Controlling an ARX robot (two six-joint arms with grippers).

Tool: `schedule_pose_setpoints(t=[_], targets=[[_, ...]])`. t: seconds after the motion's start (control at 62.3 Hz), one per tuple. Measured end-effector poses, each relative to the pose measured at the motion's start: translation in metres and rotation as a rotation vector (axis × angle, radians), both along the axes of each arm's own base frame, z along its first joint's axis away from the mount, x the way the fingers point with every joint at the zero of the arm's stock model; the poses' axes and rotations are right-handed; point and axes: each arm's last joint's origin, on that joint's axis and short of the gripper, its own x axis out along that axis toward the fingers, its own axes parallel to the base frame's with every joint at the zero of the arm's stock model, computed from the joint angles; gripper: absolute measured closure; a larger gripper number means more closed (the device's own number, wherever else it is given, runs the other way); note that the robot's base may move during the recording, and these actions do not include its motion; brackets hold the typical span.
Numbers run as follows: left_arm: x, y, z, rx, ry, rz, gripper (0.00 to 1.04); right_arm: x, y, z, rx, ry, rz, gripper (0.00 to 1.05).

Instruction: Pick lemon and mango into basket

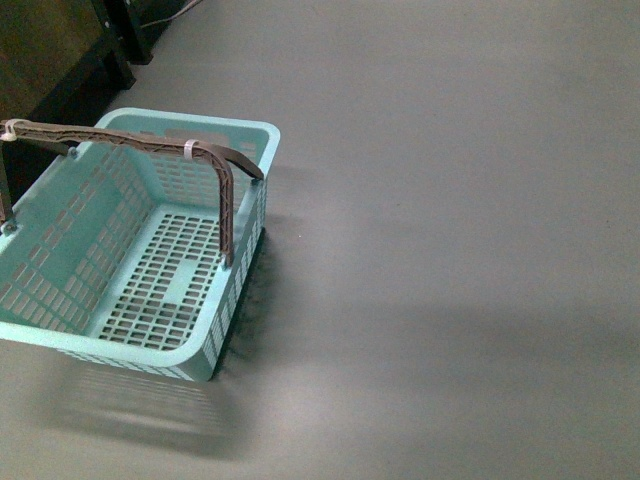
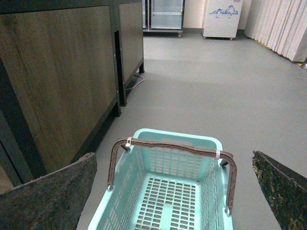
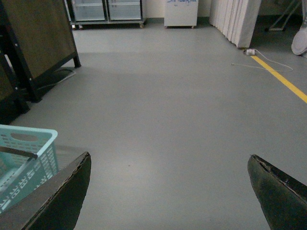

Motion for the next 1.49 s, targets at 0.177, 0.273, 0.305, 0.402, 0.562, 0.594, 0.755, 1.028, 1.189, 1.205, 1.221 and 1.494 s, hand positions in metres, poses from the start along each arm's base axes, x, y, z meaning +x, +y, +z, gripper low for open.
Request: schedule_pose_setpoints(t=[0.177,0.273,0.305,0.402,0.562,0.594,0.755,1.028,1.189,1.205,1.221,1.494], targets=[[0.0,0.0,0.0,0.0,0.0,0.0,0.07,0.0,0.0,0.0,0.0,0.0,0.0,0.09],[0.0,0.0,0.0,0.0,0.0,0.0,0.07,0.0,0.0,0.0,0.0,0.0,0.0,0.09],[0.0,0.0,0.0,0.0,0.0,0.0,0.07,0.0,0.0,0.0,0.0,0.0,0.0,0.09],[0.0,0.0,0.0,0.0,0.0,0.0,0.07,0.0,0.0,0.0,0.0,0.0,0.0,0.09],[0.0,0.0,0.0,0.0,0.0,0.0,0.07,0.0,0.0,0.0,0.0,0.0,0.0,0.09],[0.0,0.0,0.0,0.0,0.0,0.0,0.07,0.0,0.0,0.0,0.0,0.0,0.0,0.09],[0.009,0.0,-0.002,-0.288,0.293,0.135,0.07,0.0,0.0,0.0,0.0,0.0,0.001,0.09],[0.084,-0.003,0.001,-0.899,0.319,0.207,0.07,0.0,0.0,0.0,0.0,0.0,0.0,0.09],[0.141,-0.004,-0.016,-1.039,0.362,0.28,0.07,0.0,0.0,0.0,0.0,0.0,0.0,0.09],[0.148,-0.005,-0.02,-1.052,0.374,0.292,0.07,0.0,0.0,0.0,0.0,0.0,0.0,0.09],[0.151,-0.005,-0.022,-1.056,0.381,0.298,0.07,0.0,0.0,0.0,0.0,0.0,0.0,0.09],[0.232,-0.02,-0.062,-1.114,0.482,0.359,0.07,0.0,0.0,0.0,0.0,0.0,0.0,0.09]])
